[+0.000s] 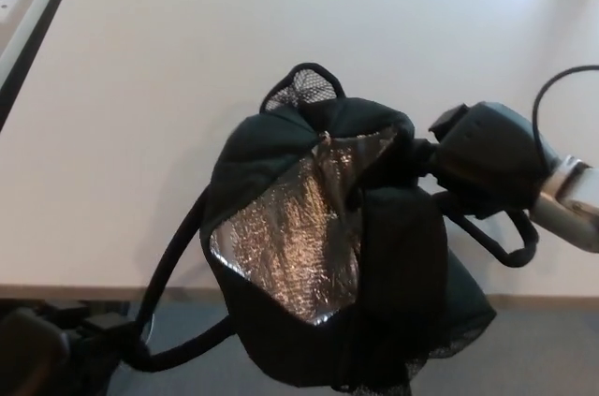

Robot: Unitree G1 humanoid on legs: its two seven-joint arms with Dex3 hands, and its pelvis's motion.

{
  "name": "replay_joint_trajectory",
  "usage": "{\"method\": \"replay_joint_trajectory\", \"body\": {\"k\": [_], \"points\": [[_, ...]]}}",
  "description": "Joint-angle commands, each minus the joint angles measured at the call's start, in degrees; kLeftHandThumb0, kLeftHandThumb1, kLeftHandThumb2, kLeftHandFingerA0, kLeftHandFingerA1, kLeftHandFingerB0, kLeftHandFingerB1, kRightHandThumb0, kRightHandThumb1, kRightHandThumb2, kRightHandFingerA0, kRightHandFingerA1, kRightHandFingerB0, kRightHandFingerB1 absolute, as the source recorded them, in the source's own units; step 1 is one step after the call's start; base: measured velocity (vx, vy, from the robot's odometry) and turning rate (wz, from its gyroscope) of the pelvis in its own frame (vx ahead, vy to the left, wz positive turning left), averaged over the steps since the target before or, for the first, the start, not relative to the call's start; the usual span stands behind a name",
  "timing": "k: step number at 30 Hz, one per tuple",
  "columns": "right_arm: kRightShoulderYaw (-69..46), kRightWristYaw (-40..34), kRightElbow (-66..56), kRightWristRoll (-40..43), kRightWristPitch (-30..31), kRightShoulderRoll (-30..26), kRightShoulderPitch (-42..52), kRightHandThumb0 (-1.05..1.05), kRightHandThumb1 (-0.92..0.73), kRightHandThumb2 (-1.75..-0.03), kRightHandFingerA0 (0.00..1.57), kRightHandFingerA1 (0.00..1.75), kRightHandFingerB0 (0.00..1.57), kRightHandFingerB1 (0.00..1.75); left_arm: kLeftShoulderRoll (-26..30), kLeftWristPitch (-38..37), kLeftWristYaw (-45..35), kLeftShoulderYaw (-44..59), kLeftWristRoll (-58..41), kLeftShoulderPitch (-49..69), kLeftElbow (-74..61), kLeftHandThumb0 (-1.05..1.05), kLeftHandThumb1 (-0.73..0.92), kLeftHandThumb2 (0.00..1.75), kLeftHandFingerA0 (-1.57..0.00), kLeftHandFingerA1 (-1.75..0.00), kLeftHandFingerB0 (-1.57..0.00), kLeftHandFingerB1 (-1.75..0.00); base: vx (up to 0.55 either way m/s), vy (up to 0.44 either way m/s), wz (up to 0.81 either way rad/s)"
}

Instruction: A lunch bag is kept on the middle of the desk and the robot uses both its hands to grab the opening of the bag from the left and right and moves its hands away from each other to spread the bag open

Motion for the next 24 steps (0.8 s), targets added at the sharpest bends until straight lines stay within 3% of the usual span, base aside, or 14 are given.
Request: {"method": "replay_joint_trajectory", "body": {"k": [1, 3, 4, 7, 9, 12, 13, 14, 16, 17, 18, 21, 22, 24], "points": [[0.59, -1.42, 0.86, -3.06, -1.20, -3.93, 2.70, -0.31, -0.56, -0.61, 0.84, 1.53, 0.76, 1.40, 3.58, -2.54, 0.71, 1.79, -1.84, 1.62, 1.90, -0.15, 0.43, 1.02, -1.04, -1.15, -0.99, -0.87, 0.00, 0.000, 0.00], [0.41, -1.46, 1.11, -2.97, -1.85, -4.49, 3.18, -0.31, -0.59, -0.57, 0.85, 1.51, 0.76, 1.39, 3.98, -2.50, 0.75, 2.07, -1.94, 1.48, 2.38, -0.16, 0.43, 1.02, -1.05, -1.11, -0.99, -0.88, 0.00, 0.000, 0.00], [0.61, -1.71, 1.13, -3.35, -1.77, -4.73, 3.30, -0.32, -0.58, -0.61, 0.85, 1.46, 0.84, 1.15, 4.10, -2.60, 0.73, 2.18, -1.98, 1.47, 2.48, -0.14, 0.46, 0.98, -1.01, -1.18, -1.02, -0.80, 0.00, 0.000, 0.00], [0.81, -1.28, 1.03, -3.86, -1.35, -5.66, 4.18, -0.32, -0.57, -0.59, 0.86, 1.42, 0.86, 1.10, 4.33, -3.14, -0.19, 2.63, -2.49, 1.41, 2.66, -0.15, 0.45, 0.96, -1.03, -1.12, -1.03, -0.78, 0.00, 0.000, 0.00], [0.64, -0.58, 1.00, -3.74, -1.70, -5.92, 4.49, -0.32, -0.58, -0.59, 0.86, 1.42, 0.86, 1.09, 4.38, -3.41, 0.39, 2.58, -2.23, 1.38, 2.79, -0.17, 0.42, 1.00, -1.04, -1.09, -1.00, -0.86, 0.00, 0.000, 0.00], [0.71, -1.08, 1.14, -4.02, -2.21, -6.32, 5.09, -0.32, -0.58, -0.60, 0.86, 1.43, 0.83, 1.20, 4.42, -3.41, 0.38, 2.67, -2.21, 1.57, 2.82, -0.17, 0.41, 1.02, -1.05, -1.08, -1.00, -0.86, 0.00, 0.000, 0.00], [0.71, -1.50, 1.25, -4.02, -2.80, -6.69, 5.45, -0.34, -0.57, -0.61, 0.87, 1.46, 0.80, 1.34, 4.45, -3.39, 0.05, 2.55, -2.14, 1.71, 2.81, -0.17, 0.42, 1.01, -1.05, -1.07, -0.99, -0.86, 0.00, 0.000, 0.00], [0.44, -0.97, 1.29, -3.65, -3.39, -7.04, 5.69, -0.35, -0.59, -0.60, 0.89, 1.40, 0.83, 1.22, 4.45, -3.32, -0.23, 2.51, -2.15, 1.84, 2.77, -0.16, 0.43, 1.01, -1.04, -1.08, -0.99, -0.86, 0.00, 0.000, 0.00], [-0.04, 0.07, 1.32, -3.12, -4.01, -7.49, 5.90, -0.35, -0.58, -0.60, 0.89, 1.40, 0.83, 1.24, 4.44, -3.24, -0.57, 2.56, -2.29, 2.03, 2.73, -0.16, 0.42, 1.00, -1.04, -1.08, -0.99, -0.85, 0.00, 0.000, 0.00], [0.18, -0.21, 1.33, -3.63, -3.70, -7.75, 5.89, -0.37, -0.44, -0.84, 1.03, 1.24, 0.86, 1.10, 4.42, -3.28, -0.48, 2.53, -2.27, 2.07, 2.80, -0.14, 0.45, 0.96, -1.03, -1.09, -1.03, -0.77, 0.00, 0.000, 0.00], [0.23, -0.36, 1.30, -3.86, -3.54, -7.98, 5.90, -0.34, -0.59, -0.59, 0.87, 1.42, 0.84, 1.19, 4.33, -2.99, -0.40, 2.45, -2.16, 2.07, 2.89, -0.14, 0.48, 0.93, -1.05, -1.07, -1.03, -0.76, 0.00, 0.000, 0.00], [0.37, -0.69, 1.42, -4.32, -3.14, -8.33, 5.87, -0.32, -0.58, -0.60, 0.85, 1.44, 0.86, 1.16, 4.08, -2.69, -0.17, 2.28, -1.95, 1.95, 3.14, -0.13, 0.47, 0.93, -1.04, -1.09, -1.03, -0.76, 0.00, 0.000, 0.00], [0.38, -0.75, 1.28, -4.39, -3.10, -8.41, 5.82, -0.32, -0.58, -0.60, 0.84, 1.48, 0.80, 1.30, 4.04, -2.61, -0.22, 2.29, -1.96, 1.89, 3.10, -0.13, 0.45, 0.95, -1.01, -1.15, -1.03, -0.77, 0.00, 0.000, 0.00], [0.26, -1.01, 1.08, -4.41, -3.20, -8.41, 5.63, -0.31, -0.59, -0.60, 0.85, 1.45, 0.84, 1.21, 3.86, -2.83, -0.20, 2.35, -2.05, 1.68, 3.02, -0.12, 0.44, 0.97, -1.00, -1.17, -1.03, -0.78, 0.00, 0.000, 0.00]]}}
